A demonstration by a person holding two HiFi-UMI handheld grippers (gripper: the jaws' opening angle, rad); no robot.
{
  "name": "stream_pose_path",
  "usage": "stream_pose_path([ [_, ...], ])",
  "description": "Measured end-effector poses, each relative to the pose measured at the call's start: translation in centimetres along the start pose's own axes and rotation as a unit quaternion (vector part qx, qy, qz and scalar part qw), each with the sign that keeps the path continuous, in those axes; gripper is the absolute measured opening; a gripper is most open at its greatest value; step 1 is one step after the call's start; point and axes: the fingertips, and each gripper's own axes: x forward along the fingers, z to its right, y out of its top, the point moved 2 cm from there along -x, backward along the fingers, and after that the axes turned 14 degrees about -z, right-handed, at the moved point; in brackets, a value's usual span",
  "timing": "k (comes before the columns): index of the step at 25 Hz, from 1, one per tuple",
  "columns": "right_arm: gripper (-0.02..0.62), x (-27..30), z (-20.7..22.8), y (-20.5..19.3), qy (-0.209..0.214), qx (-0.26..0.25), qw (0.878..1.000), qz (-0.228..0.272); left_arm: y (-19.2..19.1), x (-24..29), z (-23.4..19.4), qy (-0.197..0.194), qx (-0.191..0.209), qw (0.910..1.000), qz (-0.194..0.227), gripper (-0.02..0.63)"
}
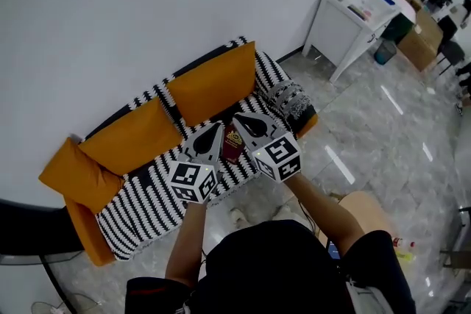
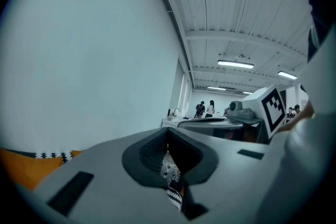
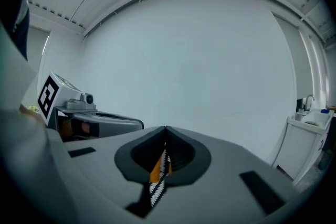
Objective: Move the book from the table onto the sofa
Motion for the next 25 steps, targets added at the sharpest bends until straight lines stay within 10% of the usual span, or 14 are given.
stream_pose_path([
  [25, 0.017, -14.8, 4.7, -0.7, 0.024, -0.029, 0.997, 0.066, 2.6, 1.4, 15.4, 0.057, 0.031, 0.9974, 0.032, 0.017],
])
